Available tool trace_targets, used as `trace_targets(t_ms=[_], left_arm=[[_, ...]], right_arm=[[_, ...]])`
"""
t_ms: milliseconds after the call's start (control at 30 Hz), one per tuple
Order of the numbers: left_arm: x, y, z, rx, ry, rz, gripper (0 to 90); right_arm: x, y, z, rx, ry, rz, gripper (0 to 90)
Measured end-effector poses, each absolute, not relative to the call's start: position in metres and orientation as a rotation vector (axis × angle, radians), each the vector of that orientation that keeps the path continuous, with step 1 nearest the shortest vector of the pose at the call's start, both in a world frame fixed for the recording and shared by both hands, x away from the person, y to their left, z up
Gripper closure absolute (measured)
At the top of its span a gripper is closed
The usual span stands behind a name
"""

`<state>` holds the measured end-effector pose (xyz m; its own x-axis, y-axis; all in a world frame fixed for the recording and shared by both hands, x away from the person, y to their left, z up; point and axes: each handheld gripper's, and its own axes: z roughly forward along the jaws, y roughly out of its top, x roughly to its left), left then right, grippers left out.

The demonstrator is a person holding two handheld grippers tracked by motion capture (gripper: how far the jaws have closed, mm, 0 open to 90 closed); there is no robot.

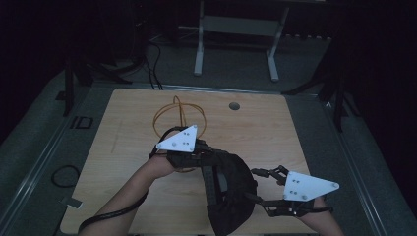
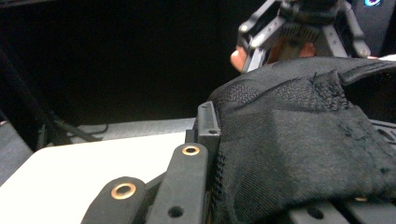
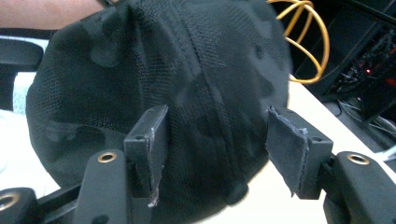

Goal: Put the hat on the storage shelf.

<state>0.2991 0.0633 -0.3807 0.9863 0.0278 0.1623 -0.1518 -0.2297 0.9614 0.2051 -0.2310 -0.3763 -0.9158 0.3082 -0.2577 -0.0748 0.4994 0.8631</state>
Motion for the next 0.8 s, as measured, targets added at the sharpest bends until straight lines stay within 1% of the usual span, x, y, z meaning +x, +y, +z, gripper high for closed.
trace_targets(t_ms=[33, 100, 200, 267, 367, 500, 733, 800], left_arm=[[0.299, 0.062, -0.38, 1.793, -0.099, 0.169, 88.9], [0.299, 0.059, -0.379, 1.797, -0.094, 0.185, 88.9], [0.302, 0.058, -0.377, 1.802, -0.086, 0.194, 88.9], [0.304, 0.057, -0.378, 1.801, -0.081, 0.179, 88.8], [0.308, 0.055, -0.38, 1.822, -0.068, 0.179, 88.6], [0.31, 0.053, -0.382, 1.858, -0.039, 0.206, 88.3], [0.307, 0.053, -0.378, 1.875, -0.022, 0.26, 86.4], [0.307, 0.054, -0.376, 1.906, -0.006, 0.234, 84.7]], right_arm=[[0.205, -0.229, -0.377, 0.192, 2.366, 1.38, 39.8], [0.206, -0.226, -0.379, 0.188, 2.364, 1.372, 45.3], [0.206, -0.225, -0.38, 0.187, 2.36, 1.341, 60.8], [0.207, -0.225, -0.38, 0.196, 2.353, 1.326, 72.0], [0.208, -0.226, -0.38, 0.222, 2.335, 1.315, 83.7], [0.211, -0.229, -0.38, 0.255, 2.322, 1.322, 86.8], [0.213, -0.233, -0.377, 0.287, 2.306, 1.342, 87.2], [0.213, -0.234, -0.376, 0.292, 2.303, 1.352, 87.2]])
